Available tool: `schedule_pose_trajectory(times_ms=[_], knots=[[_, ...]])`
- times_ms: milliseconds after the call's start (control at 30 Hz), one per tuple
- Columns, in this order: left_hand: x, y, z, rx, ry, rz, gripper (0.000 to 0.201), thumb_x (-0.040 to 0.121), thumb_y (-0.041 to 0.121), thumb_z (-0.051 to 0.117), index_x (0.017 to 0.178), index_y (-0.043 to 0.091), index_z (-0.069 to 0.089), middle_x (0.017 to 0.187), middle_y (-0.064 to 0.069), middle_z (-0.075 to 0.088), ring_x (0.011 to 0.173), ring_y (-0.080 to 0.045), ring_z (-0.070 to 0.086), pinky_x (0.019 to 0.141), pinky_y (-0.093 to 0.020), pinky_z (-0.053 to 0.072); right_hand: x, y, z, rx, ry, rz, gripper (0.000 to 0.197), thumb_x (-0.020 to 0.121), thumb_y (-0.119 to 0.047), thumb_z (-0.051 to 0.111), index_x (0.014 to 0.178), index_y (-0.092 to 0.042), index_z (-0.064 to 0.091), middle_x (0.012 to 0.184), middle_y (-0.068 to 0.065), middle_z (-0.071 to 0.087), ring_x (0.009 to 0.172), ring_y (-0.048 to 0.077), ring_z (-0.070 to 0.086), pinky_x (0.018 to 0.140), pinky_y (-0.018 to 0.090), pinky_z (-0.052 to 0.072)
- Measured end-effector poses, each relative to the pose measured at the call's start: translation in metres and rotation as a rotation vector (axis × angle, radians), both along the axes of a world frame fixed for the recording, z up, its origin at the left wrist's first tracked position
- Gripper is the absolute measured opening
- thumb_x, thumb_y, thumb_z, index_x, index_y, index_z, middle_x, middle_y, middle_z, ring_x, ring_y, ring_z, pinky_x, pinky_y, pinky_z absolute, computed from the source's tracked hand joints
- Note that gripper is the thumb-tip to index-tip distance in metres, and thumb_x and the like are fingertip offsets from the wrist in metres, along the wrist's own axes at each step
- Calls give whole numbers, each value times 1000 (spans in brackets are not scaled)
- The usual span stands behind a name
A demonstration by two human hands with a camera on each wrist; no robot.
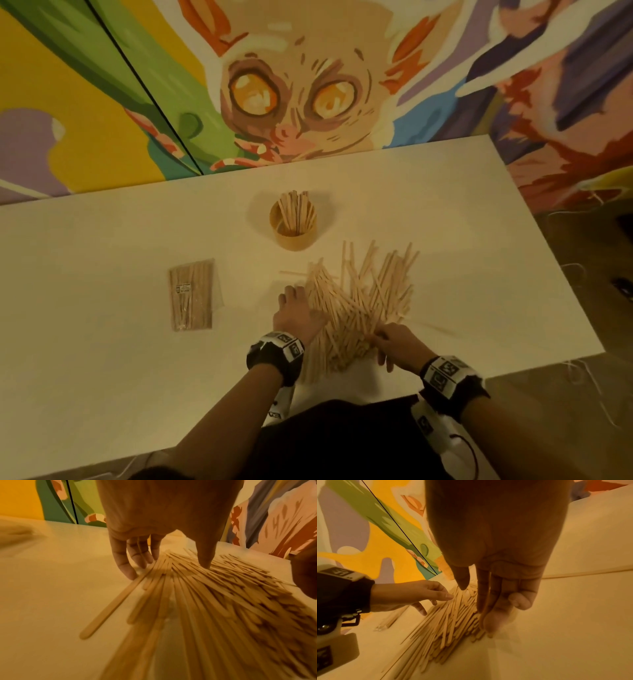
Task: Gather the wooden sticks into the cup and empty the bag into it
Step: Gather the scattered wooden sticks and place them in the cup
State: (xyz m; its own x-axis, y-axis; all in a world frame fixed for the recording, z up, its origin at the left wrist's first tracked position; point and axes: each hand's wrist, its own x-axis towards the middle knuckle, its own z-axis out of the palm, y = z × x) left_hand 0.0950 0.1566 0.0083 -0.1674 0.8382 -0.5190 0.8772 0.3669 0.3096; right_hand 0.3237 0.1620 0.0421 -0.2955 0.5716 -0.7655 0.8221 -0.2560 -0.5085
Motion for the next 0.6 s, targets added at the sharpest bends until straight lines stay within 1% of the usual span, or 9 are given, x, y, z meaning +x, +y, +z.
schedule_pose_trajectory(times_ms=[100, 167, 233, 300, 400, 500, 600], knots=[[18, -4, 0, 11, 12, -6, 91, 76, 62, 64, 141, 8, 30, 139, -11, 33, 125, -31, 36, 94, -44, 47, 0, -4, 1, -25, 3, -17, 36, 102, -35, 47, 90, -4, 62, 72, 12, 71, 49, 18, 61, 51, 19, 50], [25, -3, 2, 16, -19, 10, 89, 78, 55, 67, 140, 6, 29, 137, -12, 34, 124, -32, 37, 96, -42, 44, 1, -6, 2, -38, 3, -24, 37, 102, -35, 47, 95, -3, 63, 73, 12, 71, 49, 18, 60, 52, 20, 50], [28, 0, 2, 8, -57, 33, 81, 81, 45, 67, 140, 4, 30, 135, -13, 36, 122, -32, 40, 98, -39, 42, 3, -7, 2, -45, 4, -28, 33, 102, -34, 48, 91, -6, 63, 72, 11, 70, 48, 17, 60, 51, 19, 48], [29, 4, 5, 2, -83, 48, 70, 82, 34, 65, 136, 4, 34, 132, -13, 41, 117, -31, 46, 95, -39, 45, 5, -9, 1, -54, 7, -41, 33, 101, -33, 49, 91, -5, 64, 71, 11, 70, 47, 18, 59, 51, 19, 49], [32, 7, 9, -21, -121, 51, 54, 83, 22, 61, 130, 5, 40, 124, -14, 49, 107, -33, 56, 85, -41, 52, 9, -10, -1, -70, 12, -58, 34, 101, -32, 51, 95, -2, 66, 69, 11, 70, 46, 17, 59, 51, 20, 50], [35, 8, 12, -33, -113, 16, 47, 83, 19, 59, 125, 7, 43, 118, -14, 55, 101, -34, 60, 81, -40, 52, 11, -11, -4, -86, 5, -70, 28, 100, -27, 52, 92, -5, 66, 67, 9, 69, 47, 17, 60, 51, 20, 50], [34, 11, 12, -46, -100, 11, 46, 84, 18, 59, 126, 6, 44, 118, -16, 56, 103, -35, 60, 81, -39, 51, 14, -10, -7, -104, 11, -80, 30, 100, -25, 51, 98, 1, 66, 69, 11, 70, 50, 19, 62, 53, 22, 52]])
